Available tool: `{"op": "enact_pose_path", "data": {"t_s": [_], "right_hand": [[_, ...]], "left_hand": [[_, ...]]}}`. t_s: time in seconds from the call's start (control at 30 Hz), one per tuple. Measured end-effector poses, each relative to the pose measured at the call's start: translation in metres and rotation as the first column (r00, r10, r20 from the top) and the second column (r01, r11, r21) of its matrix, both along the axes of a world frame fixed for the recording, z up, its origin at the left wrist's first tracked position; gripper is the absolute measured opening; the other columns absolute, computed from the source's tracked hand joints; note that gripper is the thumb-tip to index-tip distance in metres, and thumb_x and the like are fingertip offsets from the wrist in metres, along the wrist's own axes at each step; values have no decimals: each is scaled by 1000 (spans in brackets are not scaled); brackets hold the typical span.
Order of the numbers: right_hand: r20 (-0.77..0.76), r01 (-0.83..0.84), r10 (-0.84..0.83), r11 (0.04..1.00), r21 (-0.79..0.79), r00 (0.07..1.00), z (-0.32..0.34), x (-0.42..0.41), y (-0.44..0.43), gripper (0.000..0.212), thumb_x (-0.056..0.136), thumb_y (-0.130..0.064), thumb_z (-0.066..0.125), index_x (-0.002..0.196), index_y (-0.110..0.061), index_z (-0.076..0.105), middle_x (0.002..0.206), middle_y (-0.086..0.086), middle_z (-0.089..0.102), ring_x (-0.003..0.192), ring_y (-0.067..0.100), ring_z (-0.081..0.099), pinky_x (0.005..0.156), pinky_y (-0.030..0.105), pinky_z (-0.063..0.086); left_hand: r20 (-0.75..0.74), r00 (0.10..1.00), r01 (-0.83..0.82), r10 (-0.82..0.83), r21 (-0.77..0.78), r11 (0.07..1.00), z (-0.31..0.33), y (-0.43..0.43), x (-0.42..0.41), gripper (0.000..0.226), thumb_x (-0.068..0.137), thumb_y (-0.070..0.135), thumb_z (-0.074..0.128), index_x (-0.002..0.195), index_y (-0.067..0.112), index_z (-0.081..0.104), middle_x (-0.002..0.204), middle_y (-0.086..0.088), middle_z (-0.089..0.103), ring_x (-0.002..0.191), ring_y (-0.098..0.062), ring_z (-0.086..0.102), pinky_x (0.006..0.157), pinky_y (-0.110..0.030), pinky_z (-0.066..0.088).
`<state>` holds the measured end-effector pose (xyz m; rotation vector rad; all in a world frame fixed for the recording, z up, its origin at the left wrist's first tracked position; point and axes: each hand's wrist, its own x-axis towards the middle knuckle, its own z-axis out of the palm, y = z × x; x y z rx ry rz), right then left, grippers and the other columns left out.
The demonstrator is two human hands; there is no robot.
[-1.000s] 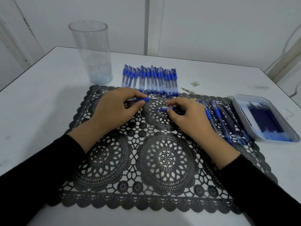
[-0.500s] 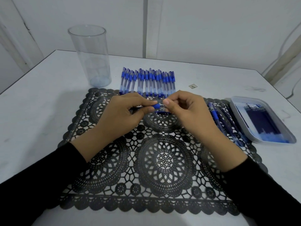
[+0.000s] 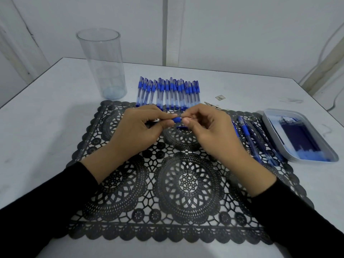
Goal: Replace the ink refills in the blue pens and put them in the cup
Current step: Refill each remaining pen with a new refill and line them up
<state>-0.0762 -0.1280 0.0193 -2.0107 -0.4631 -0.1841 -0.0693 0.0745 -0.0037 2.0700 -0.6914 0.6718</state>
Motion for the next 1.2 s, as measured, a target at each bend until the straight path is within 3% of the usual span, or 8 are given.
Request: {"op": "enact_pose_path", "data": {"t_s": [0.17, 0.27, 0.33, 0.47, 0.57, 0.7, 1.07, 1.2], "right_hand": [[7, 22, -22, 1000, 11, 1000, 5, 0, -2, 18, 90, -36, 67, 89, -18, 68, 77, 3, 66, 65, 15, 56, 58, 25, 48], [-31, -39, 39, 999, -2, 999, 5, 2, -5, 3, 90, -18, 69, 90, -17, 66, 78, -1, 62, 68, 10, 54, 61, 24, 45], [-84, -76, 81, 995, 66, 993, 3, 3, -6, 21, 85, -11, 73, 102, -18, 63, 90, -5, 59, 76, 9, 54, 66, 25, 49], [-66, -25, 22, 999, -40, 998, -1, 2, -2, 16, 91, -35, 65, 93, -20, 64, 80, 1, 62, 63, 6, 52, 58, 24, 45], [-81, -47, 48, 999, 7, 996, 0, 3, -1, 4, 92, -18, 66, 95, -17, 65, 82, -3, 63, 69, 6, 56, 62, 22, 47], [-119, -40, 40, 999, 8, 992, 2, 2, -3, 13, 90, -31, 68, 95, -19, 66, 86, 2, 67, 71, 10, 59, 64, 18, 50], [-191, -91, 108, 991, 95, 976, 5, 0, -6, 7, 92, -8, 63, 99, -10, 65, 81, 0, 60, 72, 11, 54, 70, 21, 50], [-196, -60, 70, 996, 61, 978, 4, 1, -6, 10, 93, -23, 64, 101, -17, 66, 92, 12, 66, 79, 23, 61, 75, 29, 55]], "left_hand": [[2, 1000, -12, 12, 13, 1000, -1, 3, 0, 22, 85, 17, 74, 106, 11, 76, 82, 2, 73, 68, -14, 65, 60, -35, 52], [1, 1000, -11, 11, 16, 1000, -1, 3, 0, 22, 85, 15, 76, 107, 12, 75, 83, 2, 73, 69, -14, 66, 60, -36, 53], [5, 1000, -17, 17, 20, 1000, -1, 2, 0, 22, 85, 14, 76, 107, 13, 75, 84, 3, 73, 70, -12, 65, 61, -35, 53], [12, 1000, -4, 4, 32, 999, -2, 2, -1, 22, 85, 13, 76, 107, 14, 75, 83, 3, 73, 68, -14, 66, 59, -37, 54], [2, 1000, -3, 3, 25, 1000, -2, 2, 0, 23, 85, 13, 76, 108, 15, 75, 83, 1, 73, 68, -17, 66, 59, -41, 54], [-1, 1000, -13, 13, 28, 1000, -2, 4, 0, 22, 86, 16, 74, 107, 14, 76, 83, 2, 73, 69, -16, 65, 60, -39, 53], [-30, 999, -14, 15, 33, 999, -3, 5, -1, 22, 84, 11, 77, 106, 15, 76, 85, 3, 73, 71, -14, 67, 63, -38, 55], [-22, 1000, -17, 18, 34, 999, -2, 5, -1, 22, 84, 11, 77, 106, 14, 76, 85, 5, 73, 72, -10, 66, 65, -34, 55]]}}
